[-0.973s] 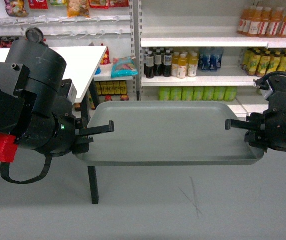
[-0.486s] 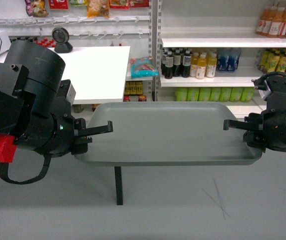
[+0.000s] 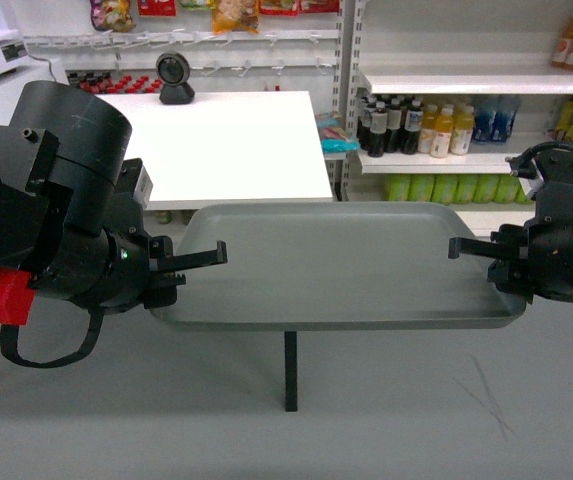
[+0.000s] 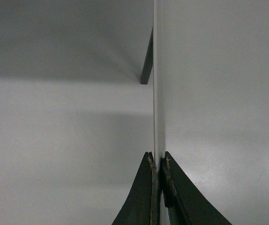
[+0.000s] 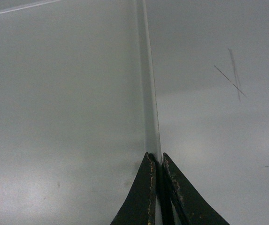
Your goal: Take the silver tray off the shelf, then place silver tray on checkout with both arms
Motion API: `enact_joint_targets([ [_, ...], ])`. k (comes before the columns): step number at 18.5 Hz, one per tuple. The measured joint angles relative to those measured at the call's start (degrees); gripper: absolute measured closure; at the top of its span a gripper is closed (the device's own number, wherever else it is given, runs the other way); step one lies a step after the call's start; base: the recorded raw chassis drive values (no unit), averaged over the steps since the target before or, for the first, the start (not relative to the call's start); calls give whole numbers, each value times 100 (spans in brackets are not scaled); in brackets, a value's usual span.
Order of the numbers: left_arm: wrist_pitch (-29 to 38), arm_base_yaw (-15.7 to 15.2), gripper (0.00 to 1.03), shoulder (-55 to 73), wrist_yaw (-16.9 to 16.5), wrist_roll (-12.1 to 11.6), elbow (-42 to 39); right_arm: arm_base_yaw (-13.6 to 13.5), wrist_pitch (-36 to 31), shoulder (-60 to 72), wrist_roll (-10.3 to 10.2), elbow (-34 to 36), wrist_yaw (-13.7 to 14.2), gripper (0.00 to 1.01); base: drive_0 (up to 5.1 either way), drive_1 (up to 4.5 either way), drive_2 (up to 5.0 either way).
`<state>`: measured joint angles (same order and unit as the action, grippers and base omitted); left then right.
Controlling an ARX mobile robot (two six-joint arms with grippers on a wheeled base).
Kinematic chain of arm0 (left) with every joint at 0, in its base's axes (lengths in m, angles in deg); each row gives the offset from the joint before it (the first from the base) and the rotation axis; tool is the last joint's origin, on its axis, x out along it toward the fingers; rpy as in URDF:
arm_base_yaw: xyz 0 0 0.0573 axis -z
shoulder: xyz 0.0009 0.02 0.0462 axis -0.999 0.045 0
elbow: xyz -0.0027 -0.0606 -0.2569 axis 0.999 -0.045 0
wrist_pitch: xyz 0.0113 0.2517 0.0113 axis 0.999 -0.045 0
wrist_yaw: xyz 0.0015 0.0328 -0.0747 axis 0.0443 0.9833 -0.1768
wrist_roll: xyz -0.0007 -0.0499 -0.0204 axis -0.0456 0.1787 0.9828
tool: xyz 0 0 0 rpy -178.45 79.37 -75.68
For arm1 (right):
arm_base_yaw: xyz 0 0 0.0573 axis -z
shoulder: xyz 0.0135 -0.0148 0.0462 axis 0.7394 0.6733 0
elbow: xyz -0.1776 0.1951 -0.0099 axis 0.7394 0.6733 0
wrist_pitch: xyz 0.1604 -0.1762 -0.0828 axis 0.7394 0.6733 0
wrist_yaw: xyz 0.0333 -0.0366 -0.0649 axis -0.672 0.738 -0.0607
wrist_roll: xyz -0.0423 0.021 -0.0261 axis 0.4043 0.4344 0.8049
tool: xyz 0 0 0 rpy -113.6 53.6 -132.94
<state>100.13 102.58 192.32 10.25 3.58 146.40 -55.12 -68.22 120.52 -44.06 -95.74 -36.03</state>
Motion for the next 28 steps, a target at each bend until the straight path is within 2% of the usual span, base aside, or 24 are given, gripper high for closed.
enact_joint_targets([
  [10,-4,0,100,0,7,0,0,-2,24,-9,-2,0,-2,98,-504,242,242],
  [13,-22,-72,100,0,2,-13,0,-50,-11,-9,-46,-2,4,98,0,0,0],
  [28,-2,2,100,0,9,26,0,-2,15,-4,-61,-2,15,98,-4,-4,-4],
])
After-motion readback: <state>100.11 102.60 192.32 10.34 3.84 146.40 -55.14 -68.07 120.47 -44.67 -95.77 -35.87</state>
